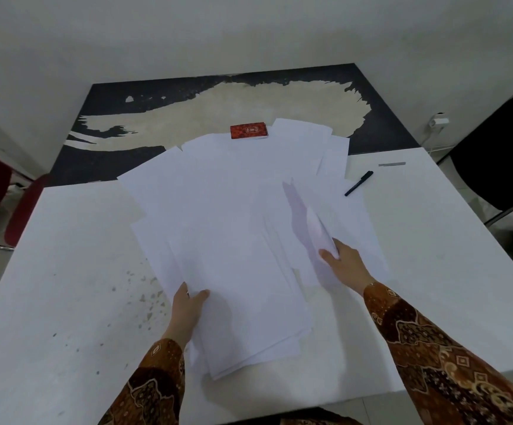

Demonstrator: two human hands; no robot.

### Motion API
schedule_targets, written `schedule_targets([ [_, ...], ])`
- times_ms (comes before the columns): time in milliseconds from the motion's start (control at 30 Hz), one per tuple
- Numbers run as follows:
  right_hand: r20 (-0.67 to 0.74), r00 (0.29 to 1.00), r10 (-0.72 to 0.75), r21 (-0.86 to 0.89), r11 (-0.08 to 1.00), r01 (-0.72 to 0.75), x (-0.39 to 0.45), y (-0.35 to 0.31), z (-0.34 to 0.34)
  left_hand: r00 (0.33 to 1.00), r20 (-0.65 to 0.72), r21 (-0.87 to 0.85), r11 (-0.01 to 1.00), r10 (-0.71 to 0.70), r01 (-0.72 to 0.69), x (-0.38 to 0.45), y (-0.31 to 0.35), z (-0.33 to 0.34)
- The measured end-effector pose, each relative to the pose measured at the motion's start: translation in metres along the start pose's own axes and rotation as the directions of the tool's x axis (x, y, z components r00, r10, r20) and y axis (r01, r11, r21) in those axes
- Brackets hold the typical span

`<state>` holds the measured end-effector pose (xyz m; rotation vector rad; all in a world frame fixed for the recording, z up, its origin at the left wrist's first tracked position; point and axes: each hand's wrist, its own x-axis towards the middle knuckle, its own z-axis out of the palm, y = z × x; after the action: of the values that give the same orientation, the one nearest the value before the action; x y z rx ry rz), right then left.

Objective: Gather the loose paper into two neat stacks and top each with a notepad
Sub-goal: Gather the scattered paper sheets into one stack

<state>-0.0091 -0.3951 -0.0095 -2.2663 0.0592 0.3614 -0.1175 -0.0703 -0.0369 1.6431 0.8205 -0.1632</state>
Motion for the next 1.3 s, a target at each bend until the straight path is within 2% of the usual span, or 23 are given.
schedule_targets([
  [100, 0.115, 0.993, 0.021, 0.129, 0.991, -0.036, -0.017, -0.026, 0.004, 1.000, -0.010, 0.012, 1.000, -0.002, 0.002, 0.001, -0.001, 0.001],
  [267, 0.365, 0.931, -0.006, 0.078, 0.997, -0.024, -0.040, -0.052, 0.037, 0.999, -0.034, -0.002, 1.000, -0.029, 0.029, -0.006, 0.007, 0.006],
  [333, 0.435, 0.899, -0.048, -0.101, 0.990, 0.102, -0.043, -0.048, 0.056, 0.998, -0.037, -0.057, 0.997, -0.054, 0.052, -0.005, 0.005, 0.007],
  [433, 0.555, 0.831, -0.032, -0.404, 0.863, 0.303, -0.056, -0.041, 0.086, 0.996, -0.044, -0.138, 0.988, -0.073, 0.067, -0.006, 0.006, 0.008],
  [533, 0.590, 0.799, -0.115, -0.451, 0.773, 0.445, -0.074, -0.039, 0.106, 0.999, -0.030, -0.106, 0.994, -0.039, 0.036, -0.005, 0.005, 0.009],
  [600, 0.614, 0.774, -0.159, -0.399, 0.783, 0.477, -0.077, -0.041, 0.109, 0.999, -0.047, -0.022, 1.000, 0.003, -0.004, -0.005, 0.003, 0.009],
  [667, 0.545, 0.814, -0.198, -0.290, 0.867, 0.405, -0.065, -0.037, 0.106, 0.998, -0.063, 0.058, 0.998, 0.007, -0.003, -0.006, 0.003, 0.009],
  [733, 0.308, 0.930, -0.200, -0.265, 0.921, 0.286, -0.045, -0.025, 0.094, 0.998, -0.068, 0.084, 0.996, 0.019, -0.013, -0.007, 0.004, 0.010],
  [800, 0.072, 0.993, -0.090, -0.333, 0.937, 0.109, -0.021, -0.009, 0.073, 0.997, -0.070, 0.075, 0.997, 0.025, -0.020, -0.007, 0.005, 0.011],
  [833, 0.040, 0.999, -0.011, -0.361, 0.932, 0.025, -0.013, -0.002, 0.062, 0.997, -0.069, 0.070, 0.997, 0.025, -0.020, -0.007, 0.005, 0.010],
  [900, 0.099, 0.994, 0.054, -0.405, 0.914, -0.009, -0.004, 0.003, 0.052, 0.998, -0.056, 0.056, 0.998, 0.006, -0.002, -0.007, 0.004, 0.010],
  [1000, 0.236, 0.970, -0.057, -0.439, 0.884, 0.159, -0.012, -0.004, 0.063, 0.999, -0.043, 0.037, 0.999, -0.028, 0.030, -0.005, 0.003, 0.008],
  [1100, 0.306, 0.934, -0.184, -0.361, 0.885, 0.293, -0.026, -0.010, 0.081, 0.998, -0.031, 0.044, 0.997, -0.059, 0.060, -0.001, 0.001, 0.004],
  [1200, 0.261, 0.938, -0.229, -0.301, 0.904, 0.304, -0.026, -0.006, 0.081, 0.999, -0.019, 0.043, 0.998, -0.050, 0.051, -0.001, 0.001, 0.001],
  [1300, 0.200, 0.974, -0.106, -0.405, 0.896, 0.180, -0.016, 0.011, 0.064, 0.997, -0.062, 0.039, 0.998, -0.044, 0.047, -0.003, -0.003, 0.001],
])
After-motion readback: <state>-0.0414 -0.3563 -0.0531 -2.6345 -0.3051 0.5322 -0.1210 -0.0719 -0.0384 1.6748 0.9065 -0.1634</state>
